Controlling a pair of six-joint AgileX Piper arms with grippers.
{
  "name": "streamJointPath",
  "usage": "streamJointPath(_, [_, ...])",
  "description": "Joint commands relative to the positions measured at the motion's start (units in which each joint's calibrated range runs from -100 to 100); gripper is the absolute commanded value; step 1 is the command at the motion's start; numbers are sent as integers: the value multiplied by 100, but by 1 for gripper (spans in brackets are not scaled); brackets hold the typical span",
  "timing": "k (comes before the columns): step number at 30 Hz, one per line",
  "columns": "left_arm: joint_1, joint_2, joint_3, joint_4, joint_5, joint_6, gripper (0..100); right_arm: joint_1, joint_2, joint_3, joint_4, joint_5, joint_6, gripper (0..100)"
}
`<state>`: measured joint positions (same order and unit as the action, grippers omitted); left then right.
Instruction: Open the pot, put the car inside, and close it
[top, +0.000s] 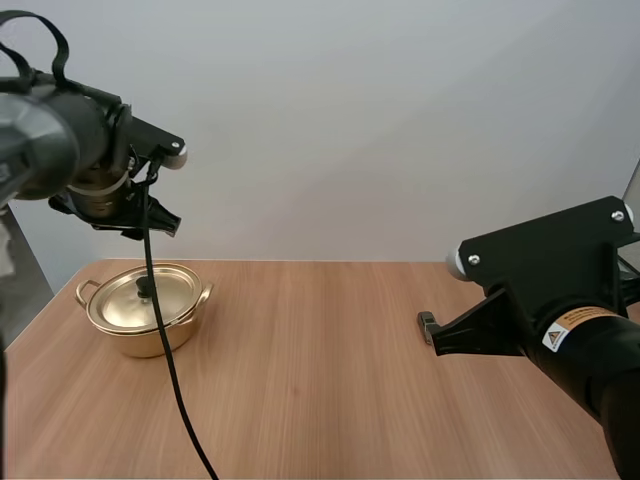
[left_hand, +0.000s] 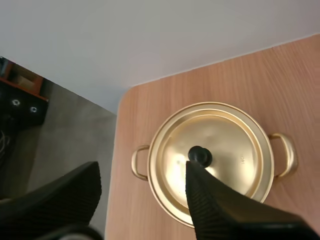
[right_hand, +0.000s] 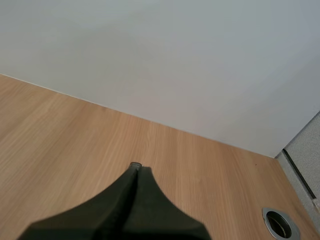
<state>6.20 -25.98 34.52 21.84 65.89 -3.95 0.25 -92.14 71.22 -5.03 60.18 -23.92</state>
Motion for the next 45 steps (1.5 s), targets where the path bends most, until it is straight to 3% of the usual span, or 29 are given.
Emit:
streamJointPath(1, [-1, 1180, -225, -497, 206, 339, 83, 0, 5, -4, 7, 20, 2, 0])
streamJointPath(18, [-1, 2402, -815, -146, 700, 462, 83, 0, 5, -4, 7, 217, 2, 0])
streamJointPath(27, [104, 2787, -868, -62, 636, 640, 83, -13, 5, -4, 70, 252, -106, 0])
streamJointPath(34, [104, 2787, -868, -977, 606, 1296, 82, -47, 5, -4, 96, 252, -104, 0])
streamJointPath(41, [104, 2995, -868, -1167, 662, 1334, 75, -72, 5, -4, 96, 252, -104, 0])
streamJointPath(43, [104, 3101, -868, -1123, 682, 1234, 69, -72, 5, -4, 96, 269, -104, 0])
streamJointPath(45, [104, 3171, -868, -1005, 682, 1127, 57, -72, 5, -4, 96, 269, -104, 0])
